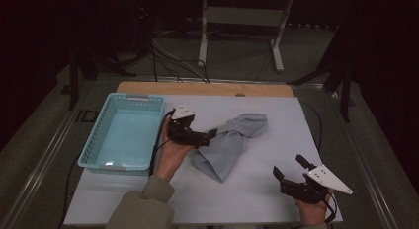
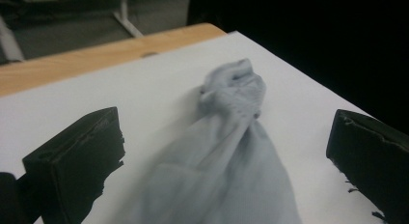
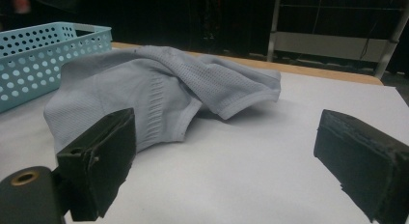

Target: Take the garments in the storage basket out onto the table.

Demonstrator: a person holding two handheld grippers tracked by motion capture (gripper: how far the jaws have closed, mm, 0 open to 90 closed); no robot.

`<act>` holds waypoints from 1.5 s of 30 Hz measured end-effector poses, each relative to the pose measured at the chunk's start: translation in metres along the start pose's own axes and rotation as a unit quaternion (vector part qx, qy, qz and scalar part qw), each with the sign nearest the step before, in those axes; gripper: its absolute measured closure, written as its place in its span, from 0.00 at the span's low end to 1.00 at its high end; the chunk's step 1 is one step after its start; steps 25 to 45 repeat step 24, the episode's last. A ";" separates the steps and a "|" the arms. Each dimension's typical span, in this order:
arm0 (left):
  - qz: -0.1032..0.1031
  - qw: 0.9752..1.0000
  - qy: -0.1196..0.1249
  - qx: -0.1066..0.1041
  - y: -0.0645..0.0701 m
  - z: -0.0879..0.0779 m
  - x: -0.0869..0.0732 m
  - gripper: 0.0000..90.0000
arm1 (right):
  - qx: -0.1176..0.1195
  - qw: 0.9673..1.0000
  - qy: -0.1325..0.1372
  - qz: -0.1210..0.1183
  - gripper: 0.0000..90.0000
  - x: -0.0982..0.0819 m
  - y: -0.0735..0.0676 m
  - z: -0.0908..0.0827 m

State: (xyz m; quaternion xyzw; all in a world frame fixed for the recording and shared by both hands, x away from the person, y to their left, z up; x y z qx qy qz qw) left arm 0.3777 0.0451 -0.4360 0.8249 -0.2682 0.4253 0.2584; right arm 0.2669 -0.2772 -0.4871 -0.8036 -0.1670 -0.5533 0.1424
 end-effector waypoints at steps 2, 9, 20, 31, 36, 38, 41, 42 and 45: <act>0.003 1.000 0.010 0.013 -0.006 -0.015 -0.004 0.00 | 0.000 1.000 0.000 0.000 0.09 0.000 0.000 0.000; 0.021 0.997 0.032 0.066 -0.024 -0.069 -0.026 0.00 | 0.002 1.000 -0.001 0.000 0.09 0.000 -0.001 0.000; 0.019 0.992 0.054 0.115 -0.046 -0.116 -0.076 0.00 | 0.003 1.000 0.000 0.001 0.09 0.000 0.000 -0.001; 0.010 0.990 0.064 0.126 -0.055 -0.127 -0.087 0.00 | 0.003 1.000 -0.002 0.001 0.09 -0.001 0.000 0.000; 0.010 0.990 0.064 0.126 -0.055 -0.127 -0.087 0.00 | 0.003 1.000 -0.002 0.001 0.09 -0.001 0.000 0.000; 0.010 0.990 0.064 0.126 -0.055 -0.127 -0.087 0.00 | 0.003 1.000 -0.002 0.001 0.09 -0.001 0.000 0.000; 0.010 0.990 0.064 0.126 -0.055 -0.127 -0.087 0.00 | 0.003 1.000 -0.002 0.001 0.09 -0.001 0.000 0.000; 0.010 0.990 0.064 0.126 -0.055 -0.127 -0.087 0.00 | 0.003 1.000 -0.002 0.001 0.09 -0.001 0.000 0.000; 0.010 0.990 0.064 0.126 -0.055 -0.127 -0.087 0.00 | 0.003 1.000 -0.002 0.001 0.09 -0.001 0.000 0.000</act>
Point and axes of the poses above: each handheld gripper's, and its own axes: z roughly forward along the jaws, x roughly out of its top, y roughly to its right, the point moved 6 cm from there along z, roughly forward along the jaws, and after that the axes turned 4 degrees about -y, right-handed, at the moved point
